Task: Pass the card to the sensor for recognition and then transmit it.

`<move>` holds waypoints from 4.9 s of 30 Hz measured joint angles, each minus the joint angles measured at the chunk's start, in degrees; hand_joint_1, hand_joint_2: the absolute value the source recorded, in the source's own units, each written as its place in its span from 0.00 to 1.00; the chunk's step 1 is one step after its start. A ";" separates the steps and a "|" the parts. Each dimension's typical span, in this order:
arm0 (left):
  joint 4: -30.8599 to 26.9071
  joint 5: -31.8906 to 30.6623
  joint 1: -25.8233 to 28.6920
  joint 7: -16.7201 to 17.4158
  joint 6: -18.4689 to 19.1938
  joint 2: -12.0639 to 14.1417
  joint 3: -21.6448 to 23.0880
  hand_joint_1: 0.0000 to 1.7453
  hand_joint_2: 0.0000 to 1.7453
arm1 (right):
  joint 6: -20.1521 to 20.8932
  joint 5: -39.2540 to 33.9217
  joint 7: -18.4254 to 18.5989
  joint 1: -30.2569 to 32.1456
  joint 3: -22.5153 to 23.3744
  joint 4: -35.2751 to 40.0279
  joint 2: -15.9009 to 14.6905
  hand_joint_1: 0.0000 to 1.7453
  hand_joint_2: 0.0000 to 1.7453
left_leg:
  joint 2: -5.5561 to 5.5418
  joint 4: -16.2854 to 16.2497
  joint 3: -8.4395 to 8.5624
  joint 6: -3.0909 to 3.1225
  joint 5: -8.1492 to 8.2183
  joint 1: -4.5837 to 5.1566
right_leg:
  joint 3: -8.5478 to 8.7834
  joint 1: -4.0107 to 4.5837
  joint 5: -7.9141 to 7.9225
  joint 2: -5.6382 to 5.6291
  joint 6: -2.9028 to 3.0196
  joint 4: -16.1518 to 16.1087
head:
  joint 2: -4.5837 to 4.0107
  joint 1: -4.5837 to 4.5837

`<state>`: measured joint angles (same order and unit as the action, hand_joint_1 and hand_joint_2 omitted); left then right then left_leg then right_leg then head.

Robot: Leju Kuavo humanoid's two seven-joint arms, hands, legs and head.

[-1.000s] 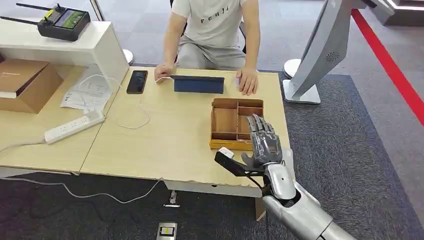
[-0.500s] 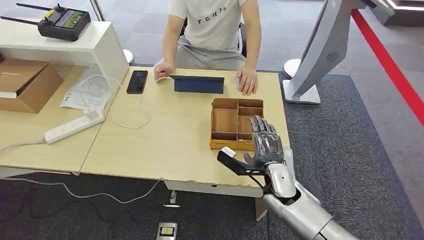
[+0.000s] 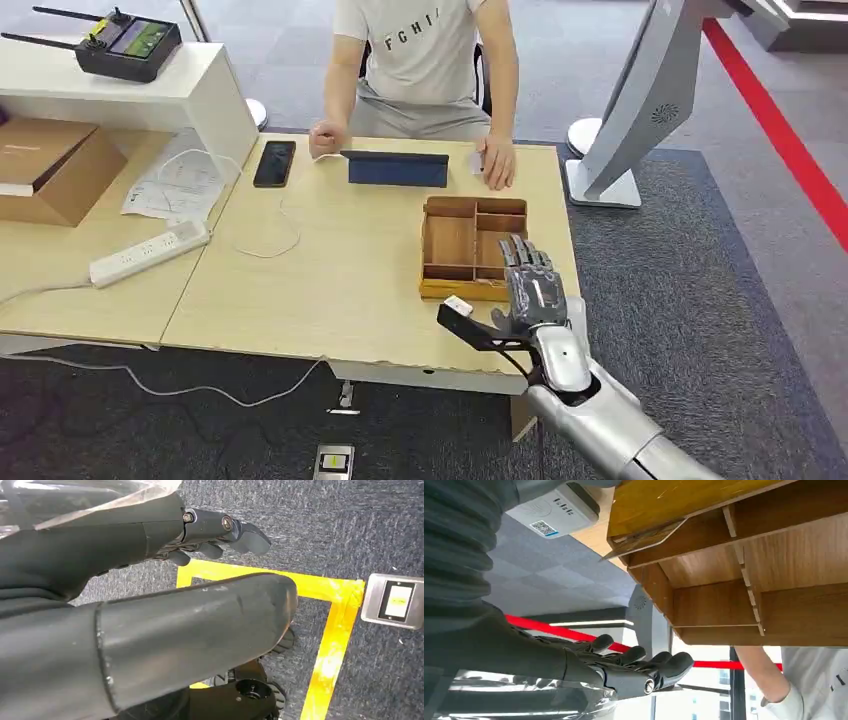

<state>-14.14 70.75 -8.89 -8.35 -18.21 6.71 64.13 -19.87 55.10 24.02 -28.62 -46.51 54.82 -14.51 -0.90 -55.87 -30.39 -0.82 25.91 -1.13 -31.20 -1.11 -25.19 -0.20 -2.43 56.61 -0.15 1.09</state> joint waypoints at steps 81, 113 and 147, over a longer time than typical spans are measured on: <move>0.24 0.59 0.23 0.37 0.41 -0.02 -0.02 0.00 1.00 | -2.86 -6.95 -5.07 -2.01 -0.11 -10.95 2.60 1.00 1.00 | 0.01 0.00 0.03 0.00 0.00 0.00 | 0.01 0.00 0.00 0.00 0.00 0.00 | 0.00 0.00; 0.24 0.59 0.25 0.57 0.04 -0.07 -0.02 0.00 1.00 | -5.95 -3.28 -2.93 -2.13 -0.42 -6.38 1.01 1.00 1.00 | 0.01 0.00 0.03 0.00 0.00 0.00 | 0.00 0.00 0.02 0.00 0.01 0.00 | 0.00 -0.02; 0.26 -1.40 -0.87 0.55 -1.93 -1.79 -0.02 0.00 1.00 | -2.34 8.15 -4.09 -8.94 -0.57 4.29 0.20 1.00 1.00 | 0.03 0.00 -0.05 0.00 -0.02 0.00 | -0.04 0.00 0.04 -0.03 0.02 0.05 | 0.00 -0.02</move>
<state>-13.88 69.35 -9.76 -7.80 -20.13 4.92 64.11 -22.21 63.25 19.93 -37.56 -47.08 59.10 -14.32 -0.87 -55.88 -30.44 -0.82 25.89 -1.13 -31.24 -1.11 -25.15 -0.23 -2.41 56.66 -0.15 1.07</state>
